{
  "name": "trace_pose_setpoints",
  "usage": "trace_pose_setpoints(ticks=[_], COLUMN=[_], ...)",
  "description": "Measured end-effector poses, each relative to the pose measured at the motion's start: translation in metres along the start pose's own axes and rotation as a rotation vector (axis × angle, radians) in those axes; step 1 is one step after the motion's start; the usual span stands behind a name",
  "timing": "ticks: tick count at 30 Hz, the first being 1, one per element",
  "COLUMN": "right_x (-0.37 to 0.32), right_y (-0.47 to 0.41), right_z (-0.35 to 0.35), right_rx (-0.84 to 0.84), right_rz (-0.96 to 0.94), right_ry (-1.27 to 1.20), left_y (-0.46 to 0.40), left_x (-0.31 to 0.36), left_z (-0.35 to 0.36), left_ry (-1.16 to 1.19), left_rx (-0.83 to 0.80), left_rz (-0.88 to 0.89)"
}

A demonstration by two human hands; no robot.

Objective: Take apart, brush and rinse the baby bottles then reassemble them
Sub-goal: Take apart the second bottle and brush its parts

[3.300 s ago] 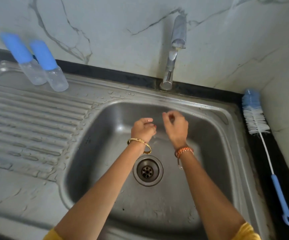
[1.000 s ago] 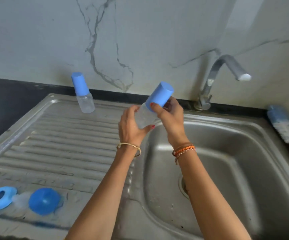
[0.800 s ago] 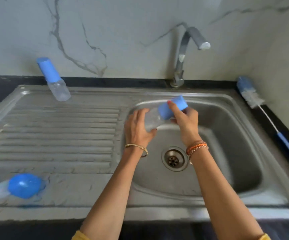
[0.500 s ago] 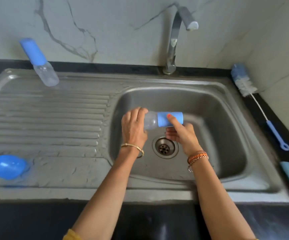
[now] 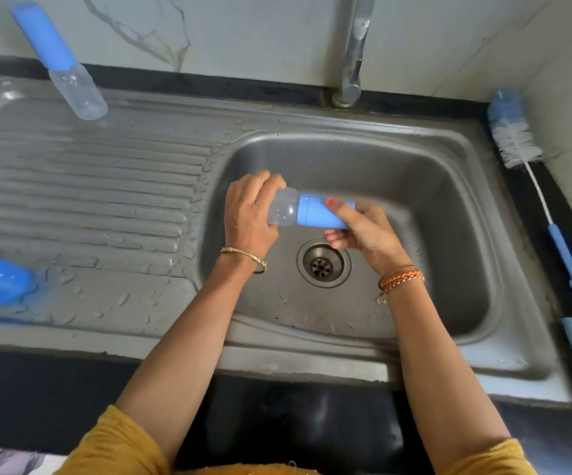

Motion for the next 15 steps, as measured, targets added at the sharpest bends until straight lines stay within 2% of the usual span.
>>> trace_pose_setpoints(ticks=[2, 4, 10, 12, 15], right_x=[-0.012, -0.02, -0.039, -0.038, -0.021], right_y=[-0.004, -0.005, 0.007, 0.008, -0.001], right_z=[0.002, 0.0, -0.006, -0.004, 0.004], right_rx=[-0.087, -0.103, 0.034, 0.02, -0.1], right_rz=[-0.135, -0.242, -0.492, -0.459, -0.155], right_ry=[0.155, 0.392, 0.844, 0.871, 0.727], left_y=[0.001, 0.002, 0.007, 0.01, 0.004], left_x=[-0.011, -0.02, -0.029, -0.031, -0.025], left_z=[0.008, 0.019, 0.053, 0.056, 0.036], left_ry=[0.048, 0.099, 0.274, 0.3, 0.095], left_rx=[-0.082, -0.188, -0.508, -0.576, -0.442], left_rz=[-0.063, -0.13, -0.342, -0.346, -0.173])
Point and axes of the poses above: each hand's wrist, its own y-axis away from the middle knuckle, its own z-axis out of the palm, x = y × z, the point moved 10 cm from there along -y, towards the middle knuckle, and after that the axes turned 13 degrees about -x, right-handed, at the moved point
